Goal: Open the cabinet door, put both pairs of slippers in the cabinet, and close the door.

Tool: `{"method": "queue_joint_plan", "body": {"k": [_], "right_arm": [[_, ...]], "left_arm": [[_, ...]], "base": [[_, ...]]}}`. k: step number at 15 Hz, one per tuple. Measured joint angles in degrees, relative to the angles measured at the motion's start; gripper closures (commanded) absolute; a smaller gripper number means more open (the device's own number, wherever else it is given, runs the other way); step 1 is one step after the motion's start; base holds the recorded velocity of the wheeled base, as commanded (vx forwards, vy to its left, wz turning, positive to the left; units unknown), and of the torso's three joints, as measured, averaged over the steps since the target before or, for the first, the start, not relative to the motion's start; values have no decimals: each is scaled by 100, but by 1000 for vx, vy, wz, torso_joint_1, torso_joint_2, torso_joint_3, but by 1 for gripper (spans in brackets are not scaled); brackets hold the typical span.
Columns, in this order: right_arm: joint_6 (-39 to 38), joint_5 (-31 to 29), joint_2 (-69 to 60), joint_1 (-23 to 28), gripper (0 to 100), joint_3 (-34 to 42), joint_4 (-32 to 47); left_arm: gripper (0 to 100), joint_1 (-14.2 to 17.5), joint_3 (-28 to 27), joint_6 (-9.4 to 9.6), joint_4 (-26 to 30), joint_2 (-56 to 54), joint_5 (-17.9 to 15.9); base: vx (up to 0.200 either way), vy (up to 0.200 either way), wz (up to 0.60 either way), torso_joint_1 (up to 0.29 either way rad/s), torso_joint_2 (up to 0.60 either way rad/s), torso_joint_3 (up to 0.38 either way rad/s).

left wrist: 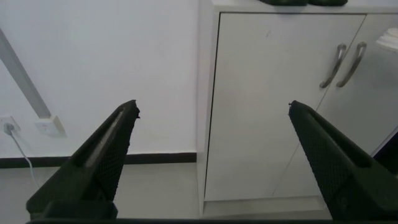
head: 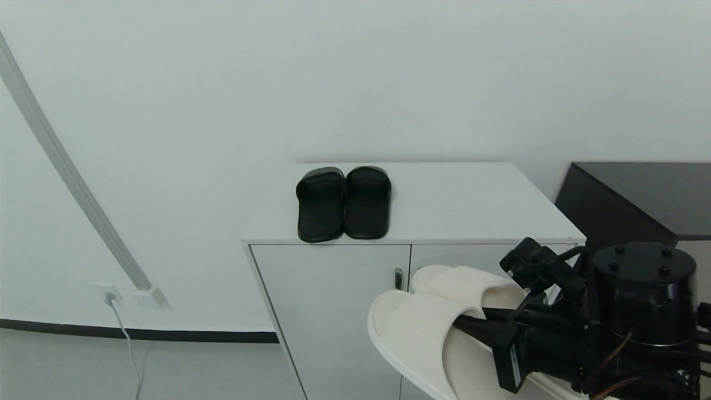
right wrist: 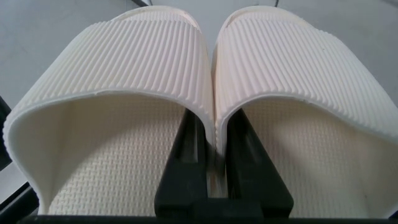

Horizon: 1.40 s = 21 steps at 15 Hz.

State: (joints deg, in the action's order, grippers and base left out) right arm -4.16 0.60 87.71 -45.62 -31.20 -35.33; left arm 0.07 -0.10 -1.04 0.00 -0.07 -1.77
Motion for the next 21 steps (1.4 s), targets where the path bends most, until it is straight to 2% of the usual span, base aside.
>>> {"method": "queue_joint_plan", "body": {"k": [12, 21], "right_arm": [[2, -20, -6, -16, 100, 69, -11], [4, 16, -12, -16, 100, 201, -9]], "left_arm": [[0, 0, 0, 44, 0, 0, 0], [0, 0, -1, 30, 2, 0, -9]], "base": [[0, 0, 0, -179, 503, 319], [0, 0, 0, -84, 453, 361]]}}
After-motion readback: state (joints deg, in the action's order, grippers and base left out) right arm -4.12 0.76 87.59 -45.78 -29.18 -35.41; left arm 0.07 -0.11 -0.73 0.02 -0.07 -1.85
